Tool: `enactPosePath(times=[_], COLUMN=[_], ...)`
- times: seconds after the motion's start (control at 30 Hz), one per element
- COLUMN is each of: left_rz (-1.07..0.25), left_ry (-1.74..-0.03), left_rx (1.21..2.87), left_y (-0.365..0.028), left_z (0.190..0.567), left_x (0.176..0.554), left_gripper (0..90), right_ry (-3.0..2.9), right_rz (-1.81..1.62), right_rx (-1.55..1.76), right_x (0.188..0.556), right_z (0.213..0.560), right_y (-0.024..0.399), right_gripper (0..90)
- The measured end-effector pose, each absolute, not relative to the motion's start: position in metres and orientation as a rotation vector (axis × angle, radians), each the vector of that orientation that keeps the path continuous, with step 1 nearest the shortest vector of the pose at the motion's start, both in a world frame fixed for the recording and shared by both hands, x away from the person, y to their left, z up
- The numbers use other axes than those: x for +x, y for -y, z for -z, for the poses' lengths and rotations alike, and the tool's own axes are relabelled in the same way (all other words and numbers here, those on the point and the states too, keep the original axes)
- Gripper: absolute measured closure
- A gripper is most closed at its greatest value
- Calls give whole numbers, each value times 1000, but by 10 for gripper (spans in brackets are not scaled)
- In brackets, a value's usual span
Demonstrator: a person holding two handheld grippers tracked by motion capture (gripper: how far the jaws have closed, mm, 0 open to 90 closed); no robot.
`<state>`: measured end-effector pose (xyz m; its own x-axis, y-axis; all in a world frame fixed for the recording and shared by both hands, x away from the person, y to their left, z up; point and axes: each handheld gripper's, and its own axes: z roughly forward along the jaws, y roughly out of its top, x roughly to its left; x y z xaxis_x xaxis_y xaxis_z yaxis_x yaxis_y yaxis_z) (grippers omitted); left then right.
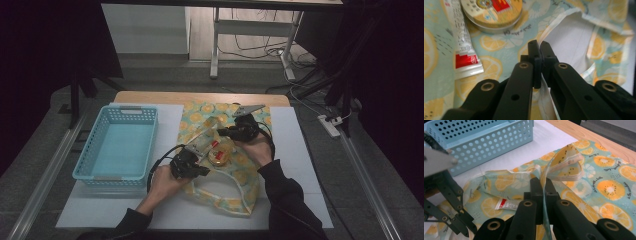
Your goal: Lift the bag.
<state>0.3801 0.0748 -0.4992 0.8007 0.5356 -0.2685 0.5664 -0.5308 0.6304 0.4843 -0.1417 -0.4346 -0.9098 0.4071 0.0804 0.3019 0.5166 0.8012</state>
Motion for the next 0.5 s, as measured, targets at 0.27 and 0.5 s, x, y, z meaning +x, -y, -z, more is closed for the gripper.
enactPosePath(times=[0.27, 0.5], left_rz=[61, 70], left_ry=[-805, -791], left_rx=[2186, 2153], left_y=[-84, -91], left_z=[480, 462], left_x=[383, 388], left_gripper=[895, 895], right_ry=[-2634, -2639], right_rz=[-1363, -1375], right_rx=[599, 591], right_x=[480, 476], right_z=[429, 425], right_y=[138, 136], right_gripper=[900, 900])
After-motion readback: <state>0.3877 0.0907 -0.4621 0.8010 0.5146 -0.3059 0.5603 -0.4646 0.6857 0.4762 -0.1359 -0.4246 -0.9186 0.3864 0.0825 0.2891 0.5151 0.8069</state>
